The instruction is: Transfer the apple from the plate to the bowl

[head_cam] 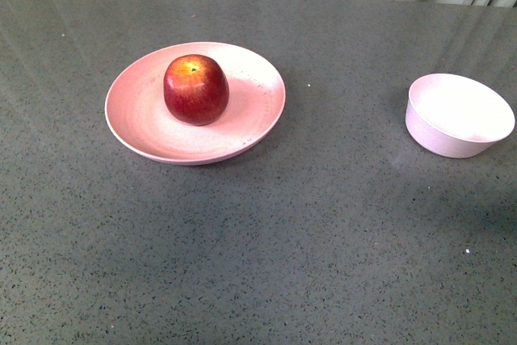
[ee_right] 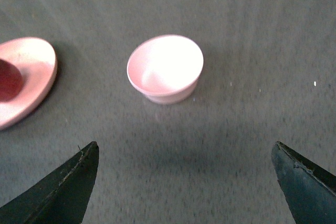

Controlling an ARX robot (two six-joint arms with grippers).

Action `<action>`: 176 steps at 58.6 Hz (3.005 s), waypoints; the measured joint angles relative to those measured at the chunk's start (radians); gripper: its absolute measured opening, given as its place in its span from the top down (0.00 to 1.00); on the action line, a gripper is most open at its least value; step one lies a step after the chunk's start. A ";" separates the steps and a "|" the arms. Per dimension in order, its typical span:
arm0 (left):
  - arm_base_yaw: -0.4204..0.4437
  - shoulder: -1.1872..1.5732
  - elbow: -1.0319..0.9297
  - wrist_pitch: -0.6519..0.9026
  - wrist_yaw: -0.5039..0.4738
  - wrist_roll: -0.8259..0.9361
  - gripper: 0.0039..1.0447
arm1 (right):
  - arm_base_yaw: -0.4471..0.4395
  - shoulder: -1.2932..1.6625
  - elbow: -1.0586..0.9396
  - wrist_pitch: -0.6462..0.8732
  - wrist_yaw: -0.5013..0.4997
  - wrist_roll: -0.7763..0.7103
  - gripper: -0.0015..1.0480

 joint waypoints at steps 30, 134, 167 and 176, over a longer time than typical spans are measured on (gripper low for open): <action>0.000 0.000 0.000 0.000 0.000 0.000 0.08 | 0.031 0.970 0.445 0.206 0.079 0.032 0.09; 0.000 0.000 0.000 0.000 0.000 0.000 0.08 | 0.346 1.208 0.705 0.050 0.102 0.308 0.84; 0.000 0.000 0.000 0.000 0.000 0.000 0.08 | 0.166 0.576 0.199 0.669 0.173 0.060 0.30; 0.000 0.000 0.000 0.000 0.000 0.000 0.08 | 0.150 0.459 0.032 0.754 0.183 -0.035 0.61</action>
